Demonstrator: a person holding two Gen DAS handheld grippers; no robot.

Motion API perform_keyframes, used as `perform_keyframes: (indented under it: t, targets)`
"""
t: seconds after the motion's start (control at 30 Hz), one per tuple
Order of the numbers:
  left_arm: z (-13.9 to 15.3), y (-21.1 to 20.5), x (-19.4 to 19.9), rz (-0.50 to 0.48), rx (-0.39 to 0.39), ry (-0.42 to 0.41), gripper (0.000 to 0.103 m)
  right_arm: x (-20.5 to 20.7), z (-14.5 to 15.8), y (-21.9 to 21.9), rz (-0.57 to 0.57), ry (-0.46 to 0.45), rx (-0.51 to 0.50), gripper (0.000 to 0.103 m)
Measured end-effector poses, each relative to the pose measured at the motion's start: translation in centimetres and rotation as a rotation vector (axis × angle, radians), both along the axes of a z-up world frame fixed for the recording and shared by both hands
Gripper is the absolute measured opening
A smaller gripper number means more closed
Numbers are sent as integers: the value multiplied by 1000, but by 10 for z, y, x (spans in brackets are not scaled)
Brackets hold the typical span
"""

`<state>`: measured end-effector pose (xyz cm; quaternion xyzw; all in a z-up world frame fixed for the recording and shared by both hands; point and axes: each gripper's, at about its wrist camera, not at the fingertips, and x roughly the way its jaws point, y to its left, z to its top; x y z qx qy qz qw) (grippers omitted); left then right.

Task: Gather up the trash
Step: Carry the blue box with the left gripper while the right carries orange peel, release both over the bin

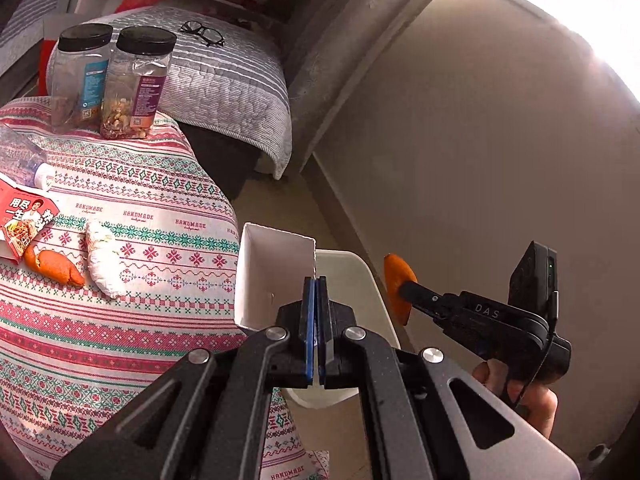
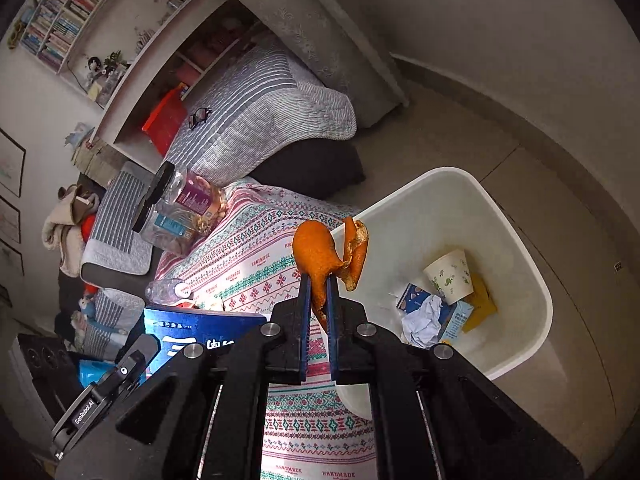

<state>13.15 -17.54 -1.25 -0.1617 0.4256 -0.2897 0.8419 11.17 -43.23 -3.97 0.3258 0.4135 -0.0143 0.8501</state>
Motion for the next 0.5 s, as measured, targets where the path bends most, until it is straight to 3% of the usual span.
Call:
perform_keyframes:
  t: [0.2, 0.43, 0.5]
  targets:
    - [-36, -68, 6, -88, 76, 37, 1, -1, -7, -15, -40, 34, -6, 7]
    - [-70, -104, 14, -134, 132, 71, 1, 3, -15, -24, -68, 97, -45, 7]
    - [-77, -110, 17, -149, 164, 82, 5, 5, -19, -25, -79, 133, -62, 18]
